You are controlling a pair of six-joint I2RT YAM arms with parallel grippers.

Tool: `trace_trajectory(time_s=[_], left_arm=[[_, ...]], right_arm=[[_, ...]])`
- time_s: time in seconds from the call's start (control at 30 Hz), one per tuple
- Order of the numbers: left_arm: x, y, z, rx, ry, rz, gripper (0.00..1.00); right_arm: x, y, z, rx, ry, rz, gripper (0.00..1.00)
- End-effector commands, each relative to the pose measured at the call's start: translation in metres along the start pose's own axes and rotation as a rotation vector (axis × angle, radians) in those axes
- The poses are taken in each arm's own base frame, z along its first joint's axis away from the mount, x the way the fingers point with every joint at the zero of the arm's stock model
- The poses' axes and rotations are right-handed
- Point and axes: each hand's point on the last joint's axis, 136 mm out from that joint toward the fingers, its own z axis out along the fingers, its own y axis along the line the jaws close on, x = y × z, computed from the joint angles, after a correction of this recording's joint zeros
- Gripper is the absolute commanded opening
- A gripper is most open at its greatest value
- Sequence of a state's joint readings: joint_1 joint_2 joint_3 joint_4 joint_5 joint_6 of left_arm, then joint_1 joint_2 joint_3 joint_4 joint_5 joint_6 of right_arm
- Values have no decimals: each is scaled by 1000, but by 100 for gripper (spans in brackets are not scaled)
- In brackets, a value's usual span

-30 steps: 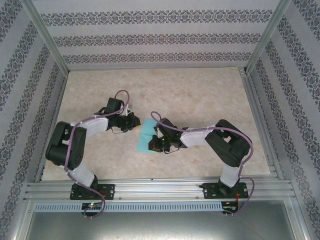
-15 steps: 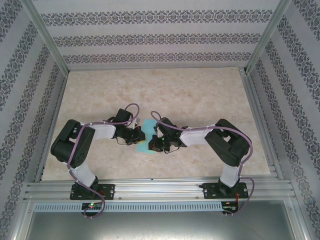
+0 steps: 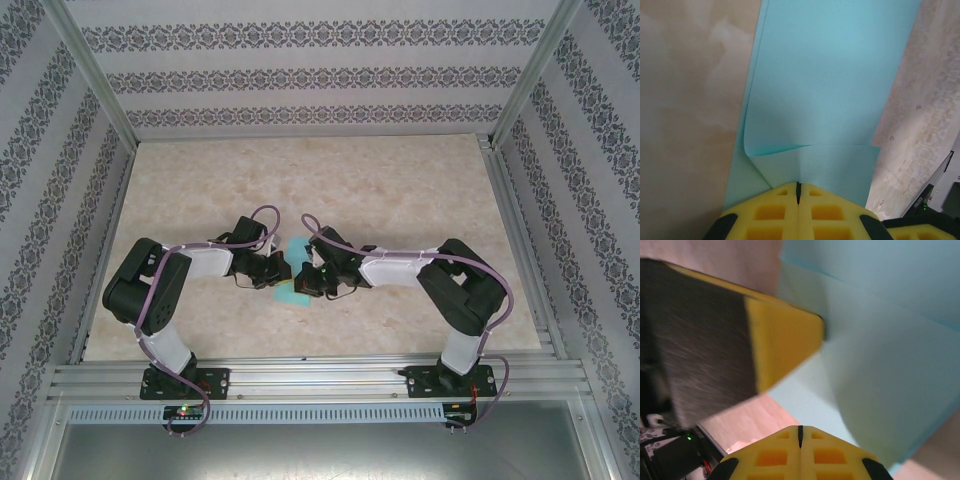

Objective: Fold a paper plane with a square sheet of paper (pick it up from the middle)
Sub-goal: Fold the triangle a second time at the center of the table.

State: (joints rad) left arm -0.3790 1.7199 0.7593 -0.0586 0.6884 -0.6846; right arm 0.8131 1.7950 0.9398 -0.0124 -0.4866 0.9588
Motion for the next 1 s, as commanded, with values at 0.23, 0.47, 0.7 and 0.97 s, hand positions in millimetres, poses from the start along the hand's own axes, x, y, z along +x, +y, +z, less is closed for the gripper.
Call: trace_trajectory(time_s=[0.23,0.47,0.7,0.97], left_arm=[[4,29,4,-109,-20,-44,4],[2,40,4,-156,-43,-85,2],[3,44,6,-165,-40,-101,1],[4,39,6,-143,-29,-90,1]], right_arm=[[-1,-44,24,91,24,93,3],[16,-42,12,38,43,93,5],[46,-57,4,49,83,94,6],[53,-62,-9,46,52,109,6]])
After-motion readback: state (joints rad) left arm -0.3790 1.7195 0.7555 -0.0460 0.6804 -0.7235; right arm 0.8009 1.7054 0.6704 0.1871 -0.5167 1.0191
